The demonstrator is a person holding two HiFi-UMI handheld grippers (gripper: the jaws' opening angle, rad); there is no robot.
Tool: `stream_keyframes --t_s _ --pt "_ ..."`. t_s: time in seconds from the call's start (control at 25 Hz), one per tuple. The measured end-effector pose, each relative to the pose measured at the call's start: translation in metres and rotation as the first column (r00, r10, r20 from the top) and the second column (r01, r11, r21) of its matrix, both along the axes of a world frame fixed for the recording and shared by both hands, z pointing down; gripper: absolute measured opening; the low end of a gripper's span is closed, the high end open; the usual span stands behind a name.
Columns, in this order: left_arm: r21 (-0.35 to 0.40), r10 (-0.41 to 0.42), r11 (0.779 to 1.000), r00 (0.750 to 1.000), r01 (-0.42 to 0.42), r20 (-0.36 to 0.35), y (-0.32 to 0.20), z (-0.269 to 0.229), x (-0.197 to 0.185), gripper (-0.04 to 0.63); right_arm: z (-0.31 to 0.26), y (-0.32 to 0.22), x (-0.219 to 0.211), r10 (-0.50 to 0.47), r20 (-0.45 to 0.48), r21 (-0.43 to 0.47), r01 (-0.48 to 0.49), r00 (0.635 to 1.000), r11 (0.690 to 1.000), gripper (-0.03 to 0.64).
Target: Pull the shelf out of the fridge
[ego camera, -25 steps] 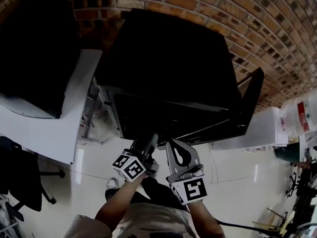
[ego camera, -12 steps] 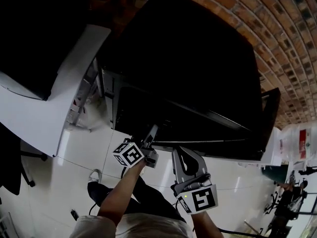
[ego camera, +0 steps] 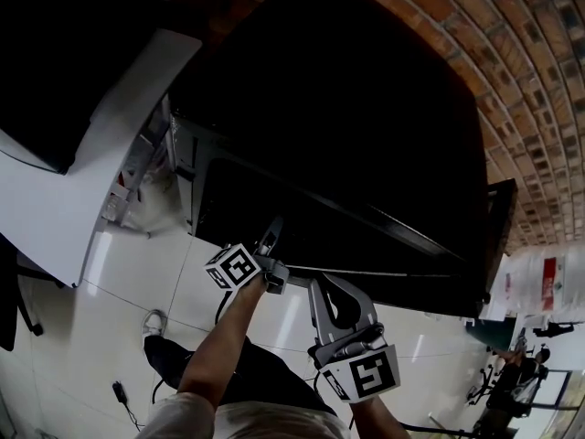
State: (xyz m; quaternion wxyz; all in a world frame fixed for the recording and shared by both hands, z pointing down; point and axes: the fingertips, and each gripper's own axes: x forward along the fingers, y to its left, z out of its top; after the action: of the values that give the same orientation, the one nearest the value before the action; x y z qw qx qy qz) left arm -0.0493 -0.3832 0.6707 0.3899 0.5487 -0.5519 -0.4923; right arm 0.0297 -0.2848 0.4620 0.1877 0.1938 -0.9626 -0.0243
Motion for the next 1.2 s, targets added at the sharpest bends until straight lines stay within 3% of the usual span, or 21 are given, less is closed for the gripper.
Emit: stream_keyframes --t_s 0.16,0.44,0.64,0.76,1.2 --pt "-0.023 -0.044 0.999 0.999 0.044 -0.009 -0.015 0.010 -0.011 0.213 0.003 -0.007 0.002 -0.012 -0.009 0.001 0.012 1.000 1.000 0.005" --pt "-0.019 -0.070 0.997 0.991 0.068 -0.110 -0.045 0.012 -0.012 0.194 0.009 -0.012 0.003 -0.045 -0.032 -0.005 0.045 0.998 0.999 0.005" --pt "-0.059 -0.108 0.993 0.986 0.101 -0.127 -0.057 0.012 -0.020 0.048 0.009 -0.015 0.003 -0.056 -0.033 -0.002 0.056 0.998 0.998 0.005" --pt "-0.052 -0.128 0.991 0.980 0.122 -0.150 -0.062 0.011 -0.025 0.012 0.009 -0.018 0.005 -0.055 -0.033 -0.002 0.055 0.998 0.998 0.005" --pt "-0.086 -0.121 0.991 0.964 0.103 -0.236 -0.051 0.012 -0.024 0.000 0.006 -0.019 0.012 -0.028 -0.027 -0.013 0.027 0.999 1.000 0.005"
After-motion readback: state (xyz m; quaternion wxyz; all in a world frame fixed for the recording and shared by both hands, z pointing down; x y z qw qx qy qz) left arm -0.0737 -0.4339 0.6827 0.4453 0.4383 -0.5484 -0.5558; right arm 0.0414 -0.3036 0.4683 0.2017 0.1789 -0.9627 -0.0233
